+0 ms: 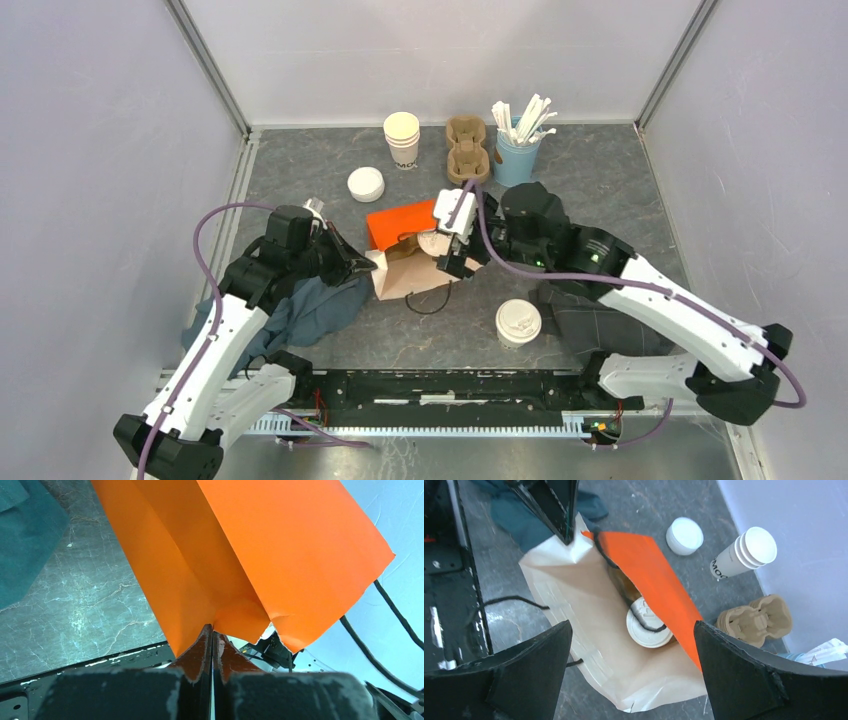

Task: Pack the takeout coffee
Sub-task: Place the coffee cup on the cup tray, then adjust the takeout bag at the center of the board.

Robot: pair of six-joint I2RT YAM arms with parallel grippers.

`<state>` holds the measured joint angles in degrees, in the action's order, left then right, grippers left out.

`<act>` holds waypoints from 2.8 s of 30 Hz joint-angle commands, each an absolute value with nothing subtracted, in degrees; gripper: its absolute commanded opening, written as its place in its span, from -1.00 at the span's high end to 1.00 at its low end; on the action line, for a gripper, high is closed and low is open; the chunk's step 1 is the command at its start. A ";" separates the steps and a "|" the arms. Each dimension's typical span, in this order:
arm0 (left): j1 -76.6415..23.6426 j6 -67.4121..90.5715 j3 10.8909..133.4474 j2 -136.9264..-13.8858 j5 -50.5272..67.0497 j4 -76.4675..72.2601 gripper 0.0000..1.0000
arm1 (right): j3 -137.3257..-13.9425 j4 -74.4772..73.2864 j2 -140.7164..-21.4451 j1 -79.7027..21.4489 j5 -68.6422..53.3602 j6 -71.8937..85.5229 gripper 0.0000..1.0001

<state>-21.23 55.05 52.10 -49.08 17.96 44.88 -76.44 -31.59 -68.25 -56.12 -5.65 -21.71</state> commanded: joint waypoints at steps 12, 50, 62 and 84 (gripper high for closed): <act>-21.07 62.48 60.21 -51.16 18.43 43.88 0.96 | -85.53 -43.00 -66.24 -50.17 39.49 15.85 -0.96; -11.95 45.78 75.97 -75.65 2.12 47.48 0.00 | -77.38 -42.74 -87.54 -31.93 4.81 20.92 -0.96; -13.69 49.76 55.17 -72.44 18.70 34.49 0.27 | -71.55 -35.38 -91.44 -31.37 0.89 30.76 -0.96; -34.98 64.78 45.62 -67.73 15.72 24.76 0.28 | -85.42 -30.61 -103.69 -28.46 -11.71 16.47 -0.96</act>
